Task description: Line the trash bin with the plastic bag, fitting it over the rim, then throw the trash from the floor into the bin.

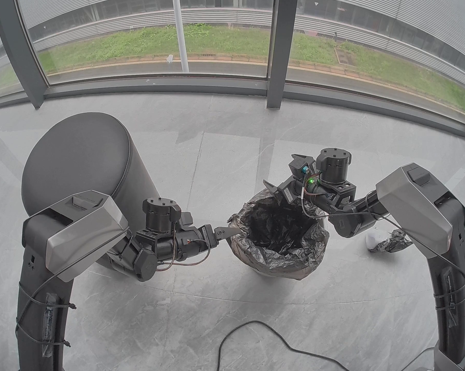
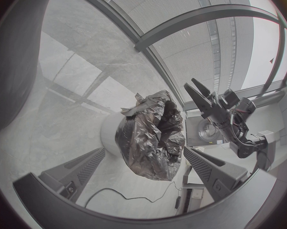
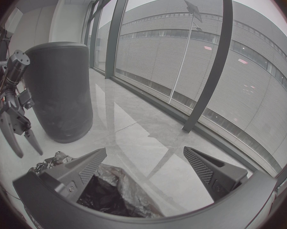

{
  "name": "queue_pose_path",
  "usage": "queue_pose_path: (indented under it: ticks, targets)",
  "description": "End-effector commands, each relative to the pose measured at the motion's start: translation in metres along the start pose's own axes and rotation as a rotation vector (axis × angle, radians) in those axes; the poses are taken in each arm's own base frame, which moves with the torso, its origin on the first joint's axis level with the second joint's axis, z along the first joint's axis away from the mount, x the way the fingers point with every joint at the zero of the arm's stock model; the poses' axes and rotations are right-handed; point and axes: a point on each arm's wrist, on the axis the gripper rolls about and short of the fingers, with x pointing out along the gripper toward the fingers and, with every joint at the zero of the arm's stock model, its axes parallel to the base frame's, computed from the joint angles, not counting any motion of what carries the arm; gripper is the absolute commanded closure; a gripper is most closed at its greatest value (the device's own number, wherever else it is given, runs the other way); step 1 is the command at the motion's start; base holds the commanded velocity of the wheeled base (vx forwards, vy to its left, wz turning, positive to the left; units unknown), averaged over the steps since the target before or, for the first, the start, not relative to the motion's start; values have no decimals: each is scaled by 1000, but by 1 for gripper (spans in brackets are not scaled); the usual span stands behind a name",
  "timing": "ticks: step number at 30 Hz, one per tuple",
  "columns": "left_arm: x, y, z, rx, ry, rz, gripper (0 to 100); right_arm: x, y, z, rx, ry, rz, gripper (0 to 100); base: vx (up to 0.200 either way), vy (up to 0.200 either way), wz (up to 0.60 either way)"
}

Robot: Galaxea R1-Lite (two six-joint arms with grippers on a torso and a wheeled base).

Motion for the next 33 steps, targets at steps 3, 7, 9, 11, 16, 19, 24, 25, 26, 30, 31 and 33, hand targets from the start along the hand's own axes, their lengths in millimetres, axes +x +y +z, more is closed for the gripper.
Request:
queue_pose_path:
  ticks: [3,7,9,11,16,19,24,25,26,30,31,33]
  targets:
    - [6,3,5,19,-42,52,0,-28,-9,9,5,41,5,0,0,0,0]
    - [6,2,7,18,-54,74,0,-43,-16,4,12,81,0,0,0,0,0]
    - [5,-3,11,24,-71,65,0,-50,-22,3,15,95,-8,0,0,0,0]
    - [2,-12,16,31,-81,46,0,-58,-29,2,15,101,-22,0,0,0,0]
    - [-3,-29,21,12,-52,-38,0,-71,-42,3,19,111,-49,0,0,0,0]
    - [-1,-36,19,-19,-18,-94,0,-76,-45,6,19,110,-57,0,0,0,0]
    - [10,-32,9,-30,10,-102,0,-88,-46,13,19,108,-57,0,0,0,0]
    - [12,-29,7,-31,13,-97,0,-89,-47,14,18,106,-59,0,0,0,0]
    - [15,-24,4,-36,20,-90,0,-92,-49,18,18,98,-63,0,0,0,0]
    - [24,-16,2,-33,12,-100,0,-104,-56,28,16,83,-78,0,0,0,0]
    - [25,-16,2,-32,11,-101,0,-105,-56,29,18,82,-80,0,0,0,0]
    - [30,-15,3,-23,5,-114,0,-111,-60,33,17,78,-89,0,0,0,0]
